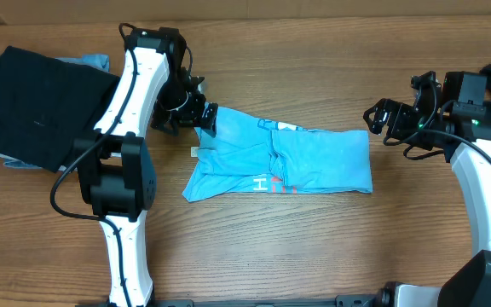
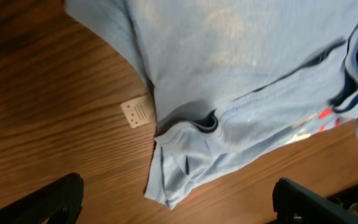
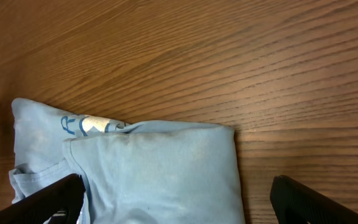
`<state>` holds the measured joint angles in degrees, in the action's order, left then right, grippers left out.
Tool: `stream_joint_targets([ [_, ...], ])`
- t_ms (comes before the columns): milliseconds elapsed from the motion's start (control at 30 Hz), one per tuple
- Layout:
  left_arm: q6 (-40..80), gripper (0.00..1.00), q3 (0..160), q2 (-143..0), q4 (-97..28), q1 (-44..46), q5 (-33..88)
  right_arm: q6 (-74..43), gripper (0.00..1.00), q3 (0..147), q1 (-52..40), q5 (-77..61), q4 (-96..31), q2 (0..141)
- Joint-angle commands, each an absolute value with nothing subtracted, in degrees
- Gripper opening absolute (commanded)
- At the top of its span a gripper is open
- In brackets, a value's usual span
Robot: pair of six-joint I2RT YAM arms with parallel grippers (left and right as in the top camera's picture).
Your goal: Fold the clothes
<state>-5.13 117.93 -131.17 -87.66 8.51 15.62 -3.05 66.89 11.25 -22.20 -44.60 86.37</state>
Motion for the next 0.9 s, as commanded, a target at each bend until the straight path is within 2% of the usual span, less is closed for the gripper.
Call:
stream_joint_targets([
  [0, -15.9, 0.89, 116.0, -131.5, -89.3, 8.6, 15.0, -3.5, 1.0, 67.9, 11.3, -21.9, -44.5, 85.6],
  [33, -16.1, 0.75, 116.0, -131.5, -89.4, 8.6, 14.8, -3.5, 1.0, 67.9, 11.3, -21.9, -44.5, 85.6],
  [67, -16.1, 0.66, 116.0, -131.3, -89.6, 8.6, 14.8, -3.5, 1.0, 67.9, 11.3, -21.9, -44.5, 85.6],
  [100, -16.1, 0.53, 116.0, -131.0, -89.6, 8.6, 14.7, -3.5, 1.0, 67.9, 11.3, -21.9, -44.5, 85.6],
  [233, -14.3, 0.16, 116.0, -125.0, -88.4, 8.6, 14.2, -3.5, 1.0, 67.9, 11.3, -21.9, -44.5, 85.6],
  [333, -11.2, 0.06, 116.0, -116.9, -88.3, 9.2, 13.7, -3.5, 1.0, 67.9, 11.3, -21.9, -44.5, 85.6],
  [433, -8.1, 0.04, 116.0, -108.1, -86.7, 12.8, 6.6, -3.5, 1.0, 67.9, 11.3, -21.9, -44.5, 85.6],
  [467, -8.1, 0.09, 116.0, -106.2, -86.2, 14.2, 5.1, -3.5, 1.0, 67.9, 11.3, -21.9, -44.5, 85.6],
  [533, -8.1, 0.31, 116.0, -103.5, -85.7, 18.8, 3.0, -3.5, 1.0, 67.9, 11.3, -21.9, -44.5, 85.6],
  [600, -8.1, 0.4, 115.0, -104.0, -85.9, 21.6, 1.8, -3.5, 1.0, 67.9, 11.3, -21.9, -44.5, 85.6],
  [700, -8.3, 0.57, 109.6, -104.6, -84.4, 23.1, -2.3, -3.5, 1.0, 67.9, 11.3, -21.9, -44.5, 85.6],
  [800, -11.7, 0.94, 101.6, -105.4, -81.7, 22.6, -1.3, -3.5, 1.0, 67.9, 11.3, -21.9, -44.5, 85.6],
  [833, -12.9, 1.0, 99.4, -105.7, -80.8, 22.3, -0.1, -3.5, 1.0, 67.9, 11.3, -21.9, -44.5, 85.6],
  [867, -13.1, 1.0, 96.5, -105.8, -80.0, 21.8, 0.2, -3.5, 1.0, 67.9, 11.3, -21.9, -44.5, 85.6],
])
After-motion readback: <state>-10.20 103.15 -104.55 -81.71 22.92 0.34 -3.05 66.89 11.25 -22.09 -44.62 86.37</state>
